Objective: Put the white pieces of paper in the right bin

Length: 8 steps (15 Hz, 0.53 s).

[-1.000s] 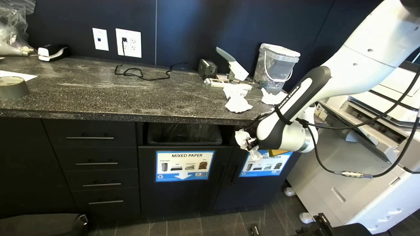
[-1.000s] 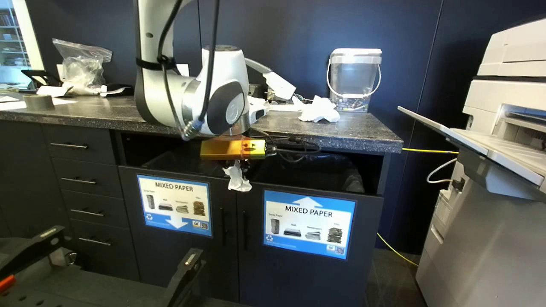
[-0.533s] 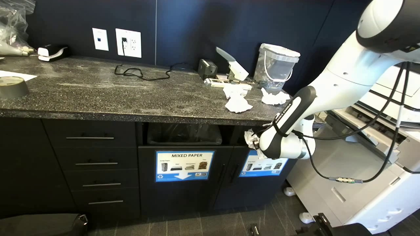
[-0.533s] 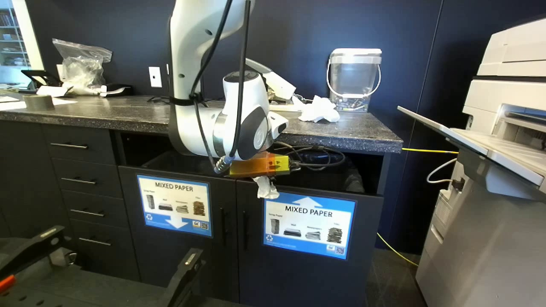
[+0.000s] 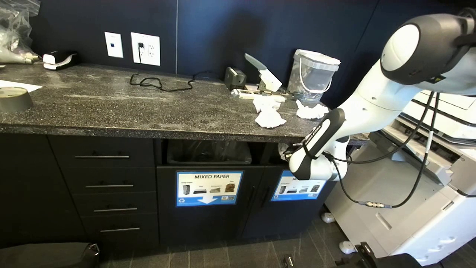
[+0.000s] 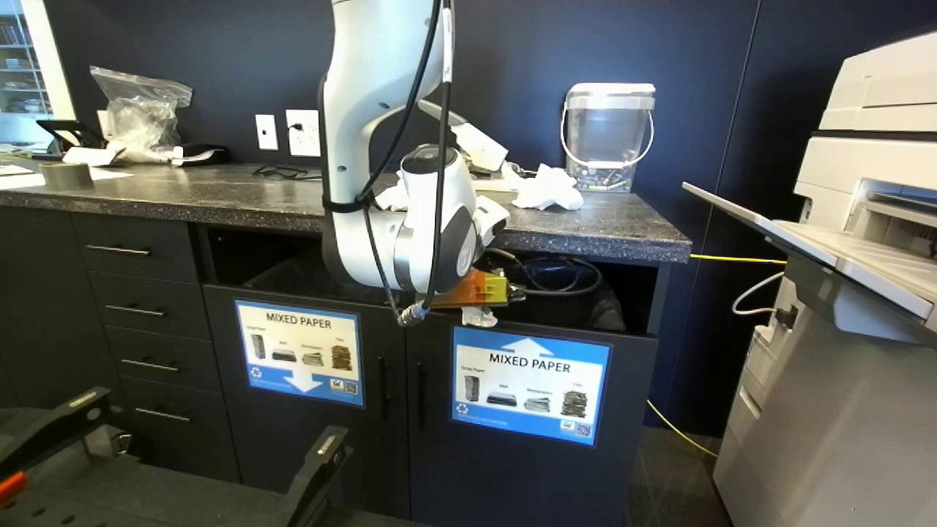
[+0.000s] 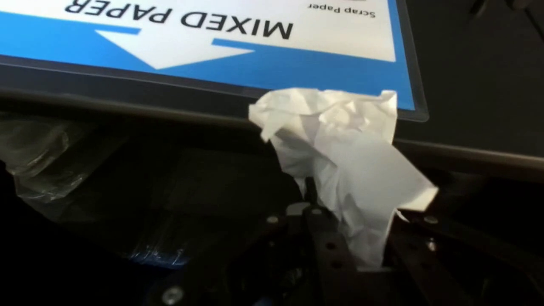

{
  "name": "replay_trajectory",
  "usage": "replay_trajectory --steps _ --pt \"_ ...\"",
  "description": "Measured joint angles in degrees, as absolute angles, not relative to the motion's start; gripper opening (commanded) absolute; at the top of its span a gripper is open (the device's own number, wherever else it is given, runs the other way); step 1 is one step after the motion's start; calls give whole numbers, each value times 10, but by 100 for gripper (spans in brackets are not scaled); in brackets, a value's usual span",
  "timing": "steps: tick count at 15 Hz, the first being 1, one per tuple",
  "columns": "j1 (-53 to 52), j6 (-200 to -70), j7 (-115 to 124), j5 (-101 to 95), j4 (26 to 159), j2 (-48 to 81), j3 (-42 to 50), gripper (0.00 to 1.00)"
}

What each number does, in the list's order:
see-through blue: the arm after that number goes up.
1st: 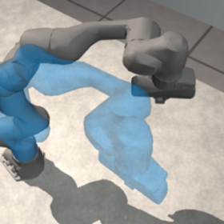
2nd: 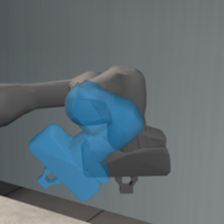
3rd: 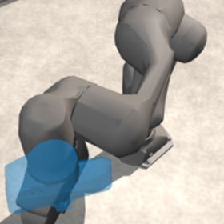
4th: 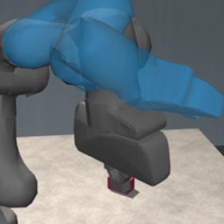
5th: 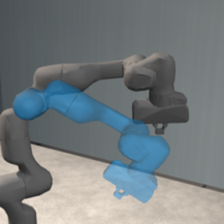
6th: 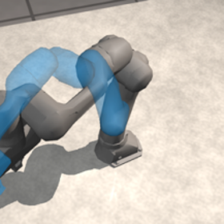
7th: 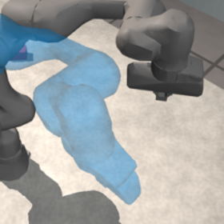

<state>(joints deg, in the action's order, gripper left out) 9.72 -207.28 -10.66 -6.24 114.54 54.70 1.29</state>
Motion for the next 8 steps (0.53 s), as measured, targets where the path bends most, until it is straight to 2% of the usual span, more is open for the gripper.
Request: replay_trajectory --steps 7,8 --pt "98 -2137 -64 -62 1095 602 13 14" --pt "98 -2142 -60 -62 1090 606 13 36"
